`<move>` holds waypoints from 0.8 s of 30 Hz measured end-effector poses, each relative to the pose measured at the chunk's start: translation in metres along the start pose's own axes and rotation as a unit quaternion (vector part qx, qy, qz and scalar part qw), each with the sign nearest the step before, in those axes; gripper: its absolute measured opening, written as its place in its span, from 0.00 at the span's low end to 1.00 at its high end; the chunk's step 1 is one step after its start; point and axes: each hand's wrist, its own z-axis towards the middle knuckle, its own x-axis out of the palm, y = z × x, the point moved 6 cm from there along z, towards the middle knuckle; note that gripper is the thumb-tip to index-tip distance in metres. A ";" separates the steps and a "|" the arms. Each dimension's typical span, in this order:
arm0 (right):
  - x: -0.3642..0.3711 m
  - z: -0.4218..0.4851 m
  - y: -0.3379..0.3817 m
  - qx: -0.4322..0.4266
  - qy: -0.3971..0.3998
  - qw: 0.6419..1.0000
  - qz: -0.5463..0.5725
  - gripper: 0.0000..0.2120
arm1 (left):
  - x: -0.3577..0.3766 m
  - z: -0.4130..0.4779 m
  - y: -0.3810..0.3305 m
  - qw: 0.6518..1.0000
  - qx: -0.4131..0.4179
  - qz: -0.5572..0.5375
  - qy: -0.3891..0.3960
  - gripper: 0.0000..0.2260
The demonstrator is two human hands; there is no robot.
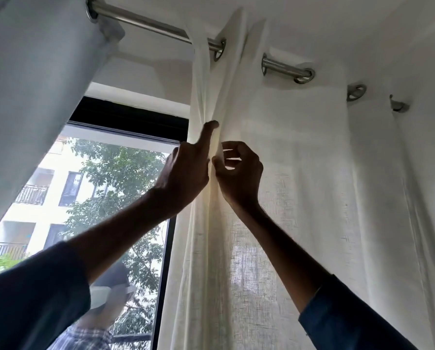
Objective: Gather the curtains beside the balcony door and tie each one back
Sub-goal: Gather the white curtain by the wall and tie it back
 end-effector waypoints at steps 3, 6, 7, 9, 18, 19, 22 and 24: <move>-0.007 -0.003 -0.006 0.020 0.015 1.000 0.015 0.09 | 0.001 -0.002 -0.005 1.000 0.009 0.007 0.007 0.16; -0.013 -0.002 -0.011 0.036 0.029 0.999 0.007 0.09 | 0.005 -0.003 -0.006 1.000 -0.010 -0.010 0.008 0.05; -0.014 -0.001 -0.012 0.043 0.039 0.998 0.009 0.08 | 0.008 -0.002 -0.005 1.000 -0.027 -0.012 0.007 0.04; -0.015 -0.002 -0.011 0.048 0.066 0.996 0.021 0.05 | 0.015 0.001 -0.001 0.997 -0.061 -0.038 0.015 0.07; -0.011 -0.010 0.000 0.011 0.192 0.981 -0.021 0.08 | 0.030 0.013 0.021 0.963 -0.255 -0.086 0.006 0.22; -0.010 -0.011 -0.001 0.017 0.204 0.979 -0.020 0.08 | 0.031 0.015 0.022 0.961 -0.266 -0.079 0.009 0.23; -0.010 -0.009 -0.003 0.025 0.243 0.969 -0.022 0.08 | 0.034 0.023 0.026 0.961 -0.268 -0.053 0.031 0.17; -0.014 -0.003 -0.012 0.045 0.285 0.957 -0.021 0.08 | 0.037 0.026 0.028 0.962 -0.264 -0.038 0.055 0.14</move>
